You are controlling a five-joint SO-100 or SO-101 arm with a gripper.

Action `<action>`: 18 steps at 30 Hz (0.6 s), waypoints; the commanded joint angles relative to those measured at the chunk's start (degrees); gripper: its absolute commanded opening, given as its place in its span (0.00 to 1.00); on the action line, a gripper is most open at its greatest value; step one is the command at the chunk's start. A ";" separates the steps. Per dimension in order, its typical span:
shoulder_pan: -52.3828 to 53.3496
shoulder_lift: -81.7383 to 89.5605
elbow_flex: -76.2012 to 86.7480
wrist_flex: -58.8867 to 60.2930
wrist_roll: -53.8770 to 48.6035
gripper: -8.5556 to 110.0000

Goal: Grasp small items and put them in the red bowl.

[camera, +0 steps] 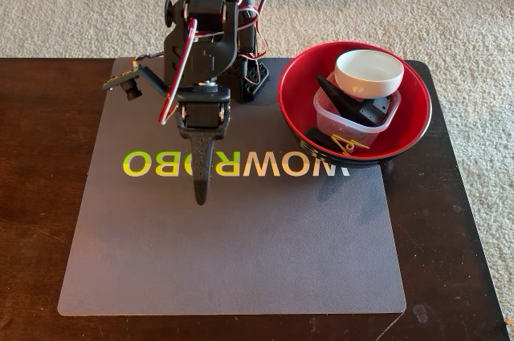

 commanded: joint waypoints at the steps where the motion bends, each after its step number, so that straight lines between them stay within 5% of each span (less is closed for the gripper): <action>1: -1.93 0.26 -1.76 -0.97 0.44 0.31; 18: -1.93 0.09 -1.67 -1.05 0.88 0.31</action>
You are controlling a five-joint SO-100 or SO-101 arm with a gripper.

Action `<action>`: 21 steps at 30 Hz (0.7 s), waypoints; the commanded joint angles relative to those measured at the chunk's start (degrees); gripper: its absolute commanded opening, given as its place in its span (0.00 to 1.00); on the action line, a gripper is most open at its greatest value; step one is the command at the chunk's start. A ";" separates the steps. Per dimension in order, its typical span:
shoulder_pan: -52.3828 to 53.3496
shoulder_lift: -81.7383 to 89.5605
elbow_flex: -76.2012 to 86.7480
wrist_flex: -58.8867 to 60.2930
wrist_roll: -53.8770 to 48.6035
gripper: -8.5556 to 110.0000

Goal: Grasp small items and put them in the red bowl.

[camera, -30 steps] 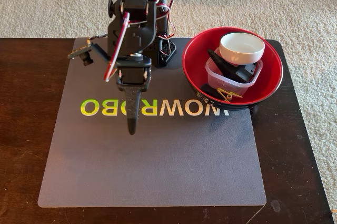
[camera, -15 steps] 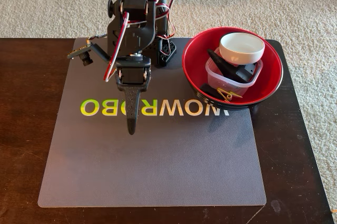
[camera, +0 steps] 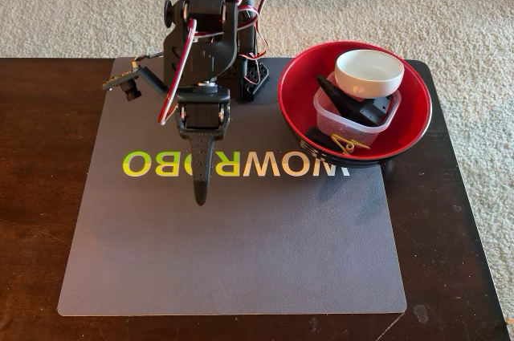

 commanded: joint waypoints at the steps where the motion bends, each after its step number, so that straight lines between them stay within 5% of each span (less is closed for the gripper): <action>1: -1.93 0.18 -1.67 -0.70 0.53 0.31; 5: -2.37 -0.09 -1.49 -0.62 2.55 0.31; 10: -10.20 2.02 2.72 3.25 22.76 0.29; 21: -20.30 11.43 14.41 2.55 25.40 0.30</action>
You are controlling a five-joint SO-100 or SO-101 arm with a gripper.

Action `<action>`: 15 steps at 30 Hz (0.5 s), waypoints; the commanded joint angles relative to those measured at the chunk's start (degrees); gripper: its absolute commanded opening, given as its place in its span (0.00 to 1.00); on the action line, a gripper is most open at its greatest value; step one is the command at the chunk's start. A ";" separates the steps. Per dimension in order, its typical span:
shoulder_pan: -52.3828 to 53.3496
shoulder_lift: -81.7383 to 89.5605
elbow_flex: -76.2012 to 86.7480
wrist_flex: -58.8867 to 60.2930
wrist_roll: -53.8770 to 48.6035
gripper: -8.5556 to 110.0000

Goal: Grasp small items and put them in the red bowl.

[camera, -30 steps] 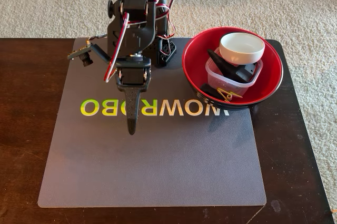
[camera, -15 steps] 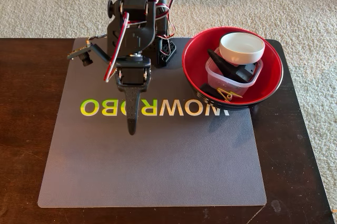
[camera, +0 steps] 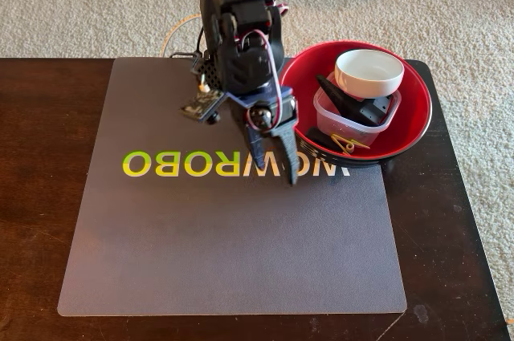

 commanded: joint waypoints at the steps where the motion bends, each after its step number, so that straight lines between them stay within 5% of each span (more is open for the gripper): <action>1: -1.05 2.99 0.18 0.09 1.41 0.30; 15: 0.18 2.20 -0.44 -0.44 -0.09 0.30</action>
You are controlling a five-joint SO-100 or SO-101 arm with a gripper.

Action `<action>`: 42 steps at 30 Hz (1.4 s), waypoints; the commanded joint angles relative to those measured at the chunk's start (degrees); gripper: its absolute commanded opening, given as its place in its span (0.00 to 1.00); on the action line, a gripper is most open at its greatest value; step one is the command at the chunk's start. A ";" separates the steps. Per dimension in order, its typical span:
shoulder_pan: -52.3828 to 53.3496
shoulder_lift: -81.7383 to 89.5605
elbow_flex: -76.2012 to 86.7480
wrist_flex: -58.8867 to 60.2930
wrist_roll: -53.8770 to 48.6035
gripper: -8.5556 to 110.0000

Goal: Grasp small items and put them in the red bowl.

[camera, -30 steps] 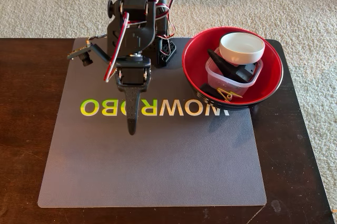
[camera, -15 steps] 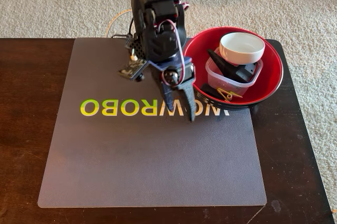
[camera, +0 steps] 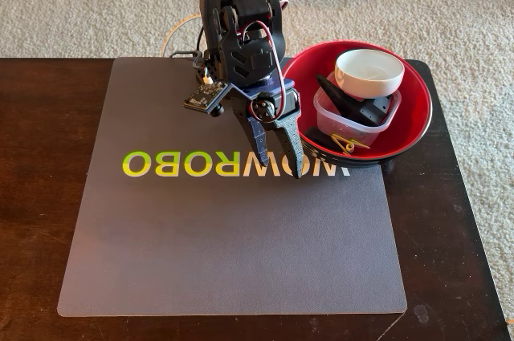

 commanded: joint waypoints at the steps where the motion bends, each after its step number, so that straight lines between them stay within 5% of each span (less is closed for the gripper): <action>1: 0.70 0.79 -0.97 -0.70 -0.70 0.30; 10: 18.28 -14.06 -20.04 -2.20 -14.06 0.31; 20: 37.27 -32.26 -34.89 2.90 -15.21 0.30; 31: 26.72 -26.10 -31.20 5.89 -11.69 0.30; 42: 7.12 -2.99 -9.93 5.54 -2.29 0.30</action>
